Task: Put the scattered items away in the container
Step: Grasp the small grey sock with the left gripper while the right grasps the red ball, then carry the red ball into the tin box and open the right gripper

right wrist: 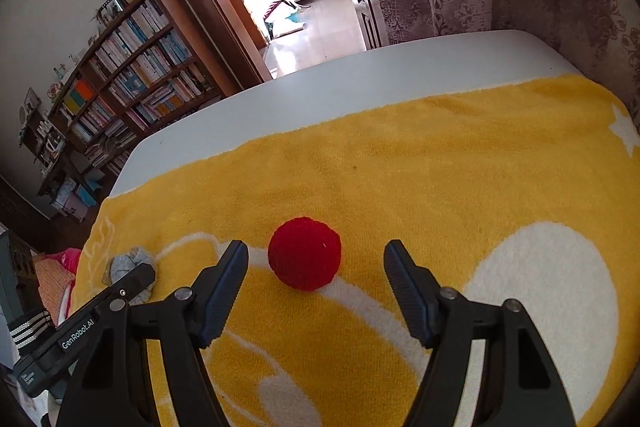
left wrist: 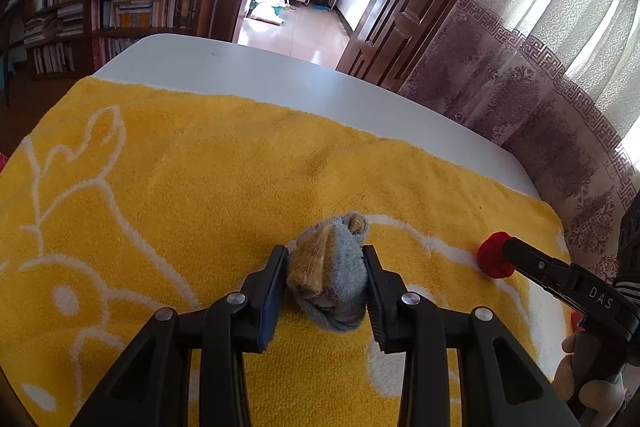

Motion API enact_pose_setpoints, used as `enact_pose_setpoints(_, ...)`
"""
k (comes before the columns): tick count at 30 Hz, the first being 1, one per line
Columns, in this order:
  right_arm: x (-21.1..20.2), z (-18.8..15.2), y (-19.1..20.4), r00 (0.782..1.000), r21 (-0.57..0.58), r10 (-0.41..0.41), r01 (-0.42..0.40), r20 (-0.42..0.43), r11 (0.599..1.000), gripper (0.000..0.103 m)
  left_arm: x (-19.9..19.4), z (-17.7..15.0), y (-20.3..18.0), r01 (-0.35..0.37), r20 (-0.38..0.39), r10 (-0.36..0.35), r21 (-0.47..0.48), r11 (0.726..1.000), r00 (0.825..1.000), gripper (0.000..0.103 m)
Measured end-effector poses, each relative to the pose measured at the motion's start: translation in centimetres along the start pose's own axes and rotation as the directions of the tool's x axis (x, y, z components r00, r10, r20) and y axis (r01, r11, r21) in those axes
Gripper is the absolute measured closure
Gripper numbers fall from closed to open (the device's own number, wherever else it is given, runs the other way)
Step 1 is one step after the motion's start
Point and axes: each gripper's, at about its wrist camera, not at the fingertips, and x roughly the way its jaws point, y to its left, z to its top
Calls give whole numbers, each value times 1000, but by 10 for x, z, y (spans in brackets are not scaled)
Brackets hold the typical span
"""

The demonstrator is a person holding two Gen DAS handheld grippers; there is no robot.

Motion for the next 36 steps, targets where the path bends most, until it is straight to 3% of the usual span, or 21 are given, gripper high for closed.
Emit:
enact_pose_setpoints(3, 10, -1, 6, 999, -37, -23, 22, -30, 999, 59, 1, 0, -1, -5, 1, 5, 11, 1000, 1000, 65)
enact_pose_setpoints(4, 11, -2, 9, 999, -57, -34, 32, -28, 998, 62, 1, 0, -1, -5, 2, 5, 12, 1000, 1000, 65)
enact_pose_setpoints(11, -33, -16, 26, 994, -155, -66, 79, 89, 985, 64, -4, 1, -1, 9, 14, -9, 4, 1000, 1000, 65)
enact_pose_setpoints(17, -88, -40, 20, 988, -159, -78, 99, 134, 982, 63, -25, 2, -14, 34, 58, -36, 33, 999, 998, 65)
enact_pose_setpoints(21, -138, -56, -7, 979, -110, -93, 114, 179, 987, 63, -38, -3, -33, 56, 72, -61, 79, 995, 996, 65)
enact_pose_setpoints(28, -230, -80, -88, 942, 25, -217, 218, 258, 976, 63, -60, -29, -86, 108, 53, -121, 195, 975, 991, 65)
enact_pose_setpoints(36, -294, -120, -183, 890, 200, -374, 329, 260, 923, 63, -75, -73, -153, 189, -7, -196, 306, 933, 980, 65)
